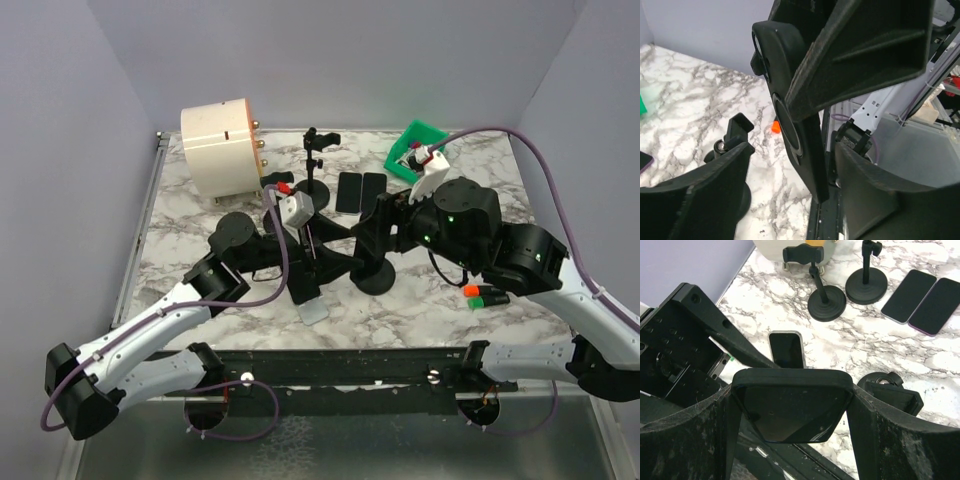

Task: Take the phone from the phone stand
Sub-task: Place the phone at the center of the board.

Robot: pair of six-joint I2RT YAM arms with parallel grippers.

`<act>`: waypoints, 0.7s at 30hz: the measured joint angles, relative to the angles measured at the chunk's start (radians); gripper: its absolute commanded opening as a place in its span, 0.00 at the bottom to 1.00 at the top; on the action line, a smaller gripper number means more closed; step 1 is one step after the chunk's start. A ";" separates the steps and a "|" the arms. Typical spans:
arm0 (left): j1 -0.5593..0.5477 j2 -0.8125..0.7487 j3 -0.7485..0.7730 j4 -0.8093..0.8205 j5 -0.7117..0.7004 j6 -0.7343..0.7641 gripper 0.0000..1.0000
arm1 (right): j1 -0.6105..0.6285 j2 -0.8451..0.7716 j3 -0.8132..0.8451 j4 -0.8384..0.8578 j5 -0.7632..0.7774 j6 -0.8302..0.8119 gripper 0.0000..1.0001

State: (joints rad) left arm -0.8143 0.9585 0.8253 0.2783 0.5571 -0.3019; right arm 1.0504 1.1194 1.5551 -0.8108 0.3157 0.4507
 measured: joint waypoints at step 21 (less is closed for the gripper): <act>-0.053 0.098 0.089 -0.122 -0.070 -0.069 0.00 | -0.005 0.051 0.014 -0.029 0.092 0.047 0.14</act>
State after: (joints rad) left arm -0.8673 1.0561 0.9142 0.1562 0.4873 -0.3710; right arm 1.0451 1.1706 1.5688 -0.8398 0.4072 0.4973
